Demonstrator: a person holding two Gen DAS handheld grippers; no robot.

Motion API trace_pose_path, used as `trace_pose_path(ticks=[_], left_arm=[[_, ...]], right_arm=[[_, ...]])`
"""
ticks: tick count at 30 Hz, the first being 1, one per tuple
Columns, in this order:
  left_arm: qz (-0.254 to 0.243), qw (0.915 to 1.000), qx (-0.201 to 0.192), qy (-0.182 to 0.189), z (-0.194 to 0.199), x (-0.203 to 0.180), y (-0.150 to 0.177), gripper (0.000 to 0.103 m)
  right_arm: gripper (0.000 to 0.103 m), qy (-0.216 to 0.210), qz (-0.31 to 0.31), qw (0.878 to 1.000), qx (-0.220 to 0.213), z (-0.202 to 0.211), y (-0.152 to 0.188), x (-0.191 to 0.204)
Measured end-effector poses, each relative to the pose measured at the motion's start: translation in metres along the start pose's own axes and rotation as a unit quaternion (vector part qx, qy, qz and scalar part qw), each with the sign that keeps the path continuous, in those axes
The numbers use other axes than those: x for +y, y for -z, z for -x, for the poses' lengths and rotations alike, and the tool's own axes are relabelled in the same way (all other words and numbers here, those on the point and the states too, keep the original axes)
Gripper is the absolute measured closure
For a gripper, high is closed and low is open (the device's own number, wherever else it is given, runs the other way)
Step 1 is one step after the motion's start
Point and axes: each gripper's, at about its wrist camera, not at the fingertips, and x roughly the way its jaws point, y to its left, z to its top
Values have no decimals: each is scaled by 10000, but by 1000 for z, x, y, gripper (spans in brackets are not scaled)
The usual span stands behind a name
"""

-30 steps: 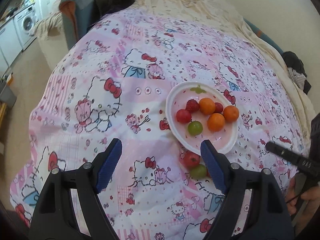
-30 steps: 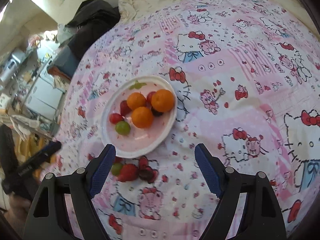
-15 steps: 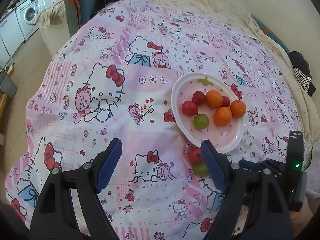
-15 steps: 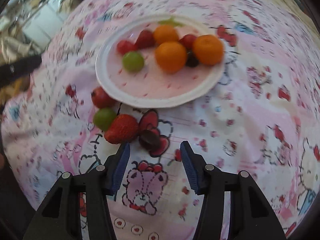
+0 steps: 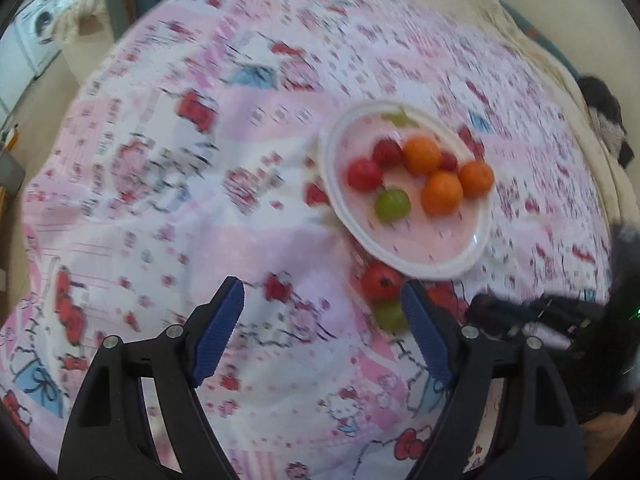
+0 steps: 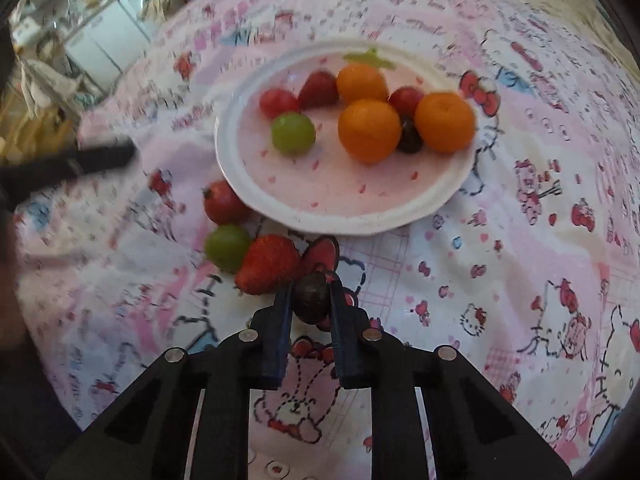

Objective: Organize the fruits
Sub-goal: 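Grasp a red cherry tomato with the left gripper while the right gripper grasps a dark purple grape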

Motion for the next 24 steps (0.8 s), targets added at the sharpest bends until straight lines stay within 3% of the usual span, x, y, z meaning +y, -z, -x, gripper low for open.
trace_pose_path(ticks=[3,5,9,13,18,20,24], left_arm=[[-331,9993,173,29,-14,-20,6,29],[-517,9983,272,26,-23,-31,9,39],[-631,9977,250,-32,-34,-38,9,41],[-559,9980,294,52,-45,-38,3,54],[-424,9981,389,201,-55,-37,-2,56],[-428,9974,445,364,-56,-38,-1,71],[-573,9972,405,271,-50,-40,-1,77]], right_arm=[[84,-141,-336,9989,-309,21,-1,-11],[84,-162,-526,9971,-517,32,-1,-15],[84,-250,-857,9928,-794,48,-3,-30],[84,-314,-1006,9901,-930,54,-7,-36],[84,-408,-1071,9887,-966,56,-8,-41],[84,-418,-1082,9886,-963,55,-6,-42],[84,-456,-1090,9883,-968,54,-9,-41]])
